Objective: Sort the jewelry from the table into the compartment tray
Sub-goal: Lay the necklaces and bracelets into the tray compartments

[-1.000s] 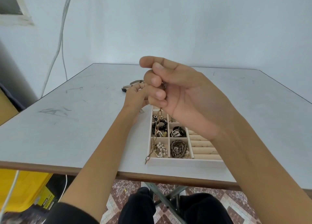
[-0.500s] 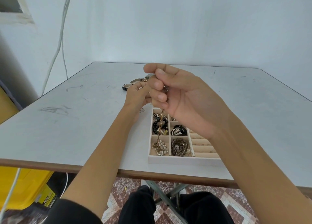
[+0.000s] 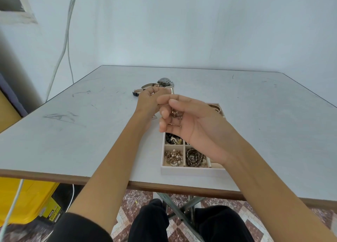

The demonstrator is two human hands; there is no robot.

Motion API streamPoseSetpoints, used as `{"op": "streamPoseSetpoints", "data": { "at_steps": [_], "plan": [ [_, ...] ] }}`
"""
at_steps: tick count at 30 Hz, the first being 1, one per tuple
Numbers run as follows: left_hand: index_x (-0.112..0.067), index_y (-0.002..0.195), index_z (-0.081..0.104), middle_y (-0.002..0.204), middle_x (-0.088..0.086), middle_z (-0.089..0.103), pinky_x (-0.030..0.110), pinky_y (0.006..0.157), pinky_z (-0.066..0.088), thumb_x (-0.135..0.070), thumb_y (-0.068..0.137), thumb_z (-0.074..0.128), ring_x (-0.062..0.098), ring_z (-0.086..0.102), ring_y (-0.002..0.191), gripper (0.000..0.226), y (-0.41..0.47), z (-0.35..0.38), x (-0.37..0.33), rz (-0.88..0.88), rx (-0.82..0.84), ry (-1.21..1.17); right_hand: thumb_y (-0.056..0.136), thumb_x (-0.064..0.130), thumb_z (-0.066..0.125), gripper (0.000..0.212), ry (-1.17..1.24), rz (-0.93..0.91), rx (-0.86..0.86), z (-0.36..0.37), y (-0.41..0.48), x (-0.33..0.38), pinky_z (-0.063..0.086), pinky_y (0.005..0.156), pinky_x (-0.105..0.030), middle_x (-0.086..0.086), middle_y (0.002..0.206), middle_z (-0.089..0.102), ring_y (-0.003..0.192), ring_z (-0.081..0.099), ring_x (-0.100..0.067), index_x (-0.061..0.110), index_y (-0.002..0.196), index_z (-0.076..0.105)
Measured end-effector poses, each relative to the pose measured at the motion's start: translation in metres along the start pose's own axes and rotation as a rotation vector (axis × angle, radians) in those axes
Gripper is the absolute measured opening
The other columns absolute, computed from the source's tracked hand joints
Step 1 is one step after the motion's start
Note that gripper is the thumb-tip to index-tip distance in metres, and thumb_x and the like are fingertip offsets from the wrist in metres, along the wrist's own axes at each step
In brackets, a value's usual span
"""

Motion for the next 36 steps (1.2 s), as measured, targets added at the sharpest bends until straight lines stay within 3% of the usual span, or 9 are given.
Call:
{"op": "streamPoseSetpoints", "data": {
  "at_steps": [5, 11, 13, 16, 21, 26, 30, 36],
  "plan": [
    [-0.017, 0.074, 0.057, 0.079, 0.005, 0.063, 0.027, 0.063, 0.046, -0.013, 0.09, 0.06, 0.014, 0.057, 0.064, 0.017, 0.0, 0.001, 0.001, -0.001, 0.02, -0.003, 0.096, 0.01, 0.041, 0.021, -0.004, 0.041, 0.015, -0.004, -0.002, -0.011, 0.054, 0.079, -0.035, -0.008, 0.085, 0.067, 0.077, 0.064, -0.023, 0.005, 0.104, 0.06],
    [-0.013, 0.08, 0.06, 0.096, 0.018, 0.067, 0.034, 0.072, 0.049, -0.016, 0.086, 0.066, 0.02, 0.06, 0.071, 0.009, 0.004, 0.0, 0.004, -0.02, 0.004, -0.024, 0.096, 0.008, 0.044, 0.02, -0.029, 0.053, -0.021, -0.012, -0.004, -0.018, 0.047, 0.061, -0.025, -0.006, 0.081, 0.063, 0.066, 0.056, -0.016, 0.005, 0.105, 0.062],
    [-0.009, 0.087, 0.061, 0.103, 0.021, 0.069, 0.029, 0.069, 0.051, -0.015, 0.083, 0.07, 0.021, 0.061, 0.073, 0.012, 0.004, -0.001, 0.006, -0.026, 0.002, -0.055, 0.096, 0.008, 0.045, 0.02, -0.062, 0.055, -0.038, -0.015, -0.006, -0.018, 0.041, 0.054, -0.021, -0.005, 0.076, 0.06, 0.058, 0.051, -0.013, 0.004, 0.105, 0.062],
    [-0.006, 0.094, 0.06, 0.108, 0.022, 0.068, 0.02, 0.061, 0.052, -0.014, 0.083, 0.069, 0.017, 0.061, 0.072, 0.017, 0.004, -0.001, 0.005, -0.013, 0.001, -0.052, 0.095, 0.01, 0.048, 0.02, -0.206, 0.069, -0.074, -0.022, -0.008, -0.014, 0.035, 0.048, -0.018, -0.004, 0.072, 0.058, 0.052, 0.046, -0.011, 0.003, 0.108, 0.062],
    [-0.005, 0.096, 0.061, 0.109, 0.023, 0.067, 0.022, 0.065, 0.054, -0.013, 0.083, 0.069, 0.019, 0.062, 0.078, 0.017, 0.005, -0.001, 0.005, -0.005, 0.015, -0.053, 0.089, 0.008, 0.062, 0.009, -0.517, 0.102, -0.13, -0.03, -0.012, 0.002, 0.037, 0.047, -0.015, -0.008, 0.073, 0.064, 0.05, 0.048, -0.01, 0.005, 0.097, 0.059],
    [-0.008, 0.091, 0.06, 0.097, 0.015, 0.067, 0.019, 0.061, 0.052, -0.013, 0.084, 0.069, 0.012, 0.061, 0.066, 0.012, 0.005, 0.0, 0.004, 0.003, 0.025, -0.053, 0.088, 0.013, 0.064, 0.013, -0.638, 0.164, -0.134, -0.036, -0.009, 0.013, 0.039, 0.052, -0.016, -0.005, 0.075, 0.062, 0.058, 0.048, -0.01, 0.004, 0.097, 0.066],
    [-0.006, 0.092, 0.06, 0.093, 0.012, 0.067, 0.018, 0.059, 0.051, -0.012, 0.084, 0.068, 0.01, 0.061, 0.062, 0.013, 0.005, 0.001, 0.004, 0.006, 0.036, -0.066, 0.091, -0.002, 0.053, 0.017, -0.652, 0.195, -0.134, -0.043, -0.005, 0.022, 0.046, 0.058, -0.019, -0.01, 0.079, 0.064, 0.063, 0.055, -0.013, -0.004, 0.101, 0.067],
    [-0.007, 0.091, 0.06, 0.102, 0.017, 0.067, 0.019, 0.062, 0.052, -0.013, 0.085, 0.068, 0.014, 0.061, 0.07, 0.011, 0.006, 0.001, 0.005, 0.002, 0.043, -0.058, 0.082, -0.004, 0.066, 0.013, -0.934, 0.127, -0.19, -0.05, -0.004, 0.035, 0.056, 0.066, -0.019, -0.016, 0.076, 0.07, 0.063, 0.065, -0.012, 0.002, 0.092, 0.071]
  ]
}}
Point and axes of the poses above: each hand's wrist, its own y-axis towards the middle knuckle, its own z-axis out of the palm, x = y × z, the point moved 8 cm from there along y, towards the middle knuckle
